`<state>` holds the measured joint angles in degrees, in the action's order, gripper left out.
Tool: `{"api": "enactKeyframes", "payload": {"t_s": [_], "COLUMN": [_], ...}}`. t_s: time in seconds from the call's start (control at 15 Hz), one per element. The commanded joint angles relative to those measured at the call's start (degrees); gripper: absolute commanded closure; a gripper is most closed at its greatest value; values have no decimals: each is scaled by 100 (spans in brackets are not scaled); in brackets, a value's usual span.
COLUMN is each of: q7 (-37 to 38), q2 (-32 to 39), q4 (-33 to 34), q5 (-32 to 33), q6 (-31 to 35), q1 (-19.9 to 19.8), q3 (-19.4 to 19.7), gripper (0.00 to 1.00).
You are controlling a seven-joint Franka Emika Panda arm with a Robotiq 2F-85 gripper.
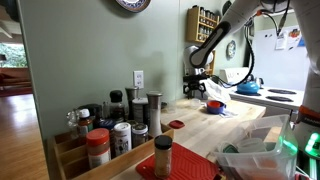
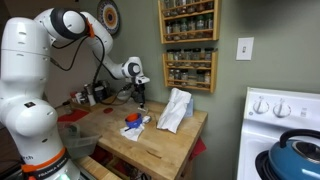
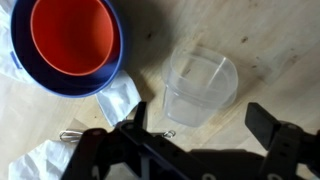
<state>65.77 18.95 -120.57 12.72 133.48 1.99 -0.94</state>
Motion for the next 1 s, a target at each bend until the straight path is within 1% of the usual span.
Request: {"api": "enactKeyframes", "payload": {"t_s": [0.0,0.2,0.53,0.93], "q7": [-933,-1607,-2461,-3037], "q2": [-64,-42,61,189], "q4": [-333,-440,-476,-428], "q5": [-950,-1680,-2722,-3519], "q6": [355,579,606,577], "q1": [-208,-340,-483,-579], "q3": [52,77,101,191], "gripper": [0,0,0,0]}}
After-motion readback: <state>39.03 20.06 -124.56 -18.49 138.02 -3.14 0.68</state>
